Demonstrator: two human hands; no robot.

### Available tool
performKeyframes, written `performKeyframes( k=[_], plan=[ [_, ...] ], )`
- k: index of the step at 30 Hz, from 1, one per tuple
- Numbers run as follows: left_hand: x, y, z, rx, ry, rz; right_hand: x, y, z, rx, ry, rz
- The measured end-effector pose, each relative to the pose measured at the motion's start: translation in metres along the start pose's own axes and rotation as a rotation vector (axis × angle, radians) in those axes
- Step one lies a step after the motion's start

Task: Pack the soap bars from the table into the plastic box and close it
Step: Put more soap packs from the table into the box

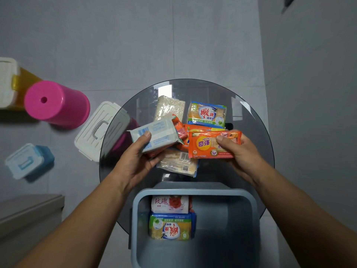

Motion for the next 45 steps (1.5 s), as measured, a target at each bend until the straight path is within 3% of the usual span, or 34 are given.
performKeyframes(
  k=[12, 32, 45],
  plan=[
    [0.004, -0.005, -0.004, -0.007, -0.026, 0.002, 0.000, 0.012, 0.009, -0.129, 0.076, -0.107],
    [0.018, 0.001, 0.001, -0.007, -0.066, -0.036, 0.009, 0.001, 0.022, -0.037, 0.058, -0.036],
    [0.087, 0.025, 0.016, -0.006, -0.120, -0.172, 0.106, -0.023, 0.045, -0.065, -0.033, 0.052]
  ],
)
Point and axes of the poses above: each hand's wrist, its own x-axis away from the middle knuckle, its own z-axis out of the back of the hand, y = z × x, the point moved 10 cm from there along -x, towards the middle knuckle, and after that the axes turned 8 degrees about y, right-handed, at the moved point
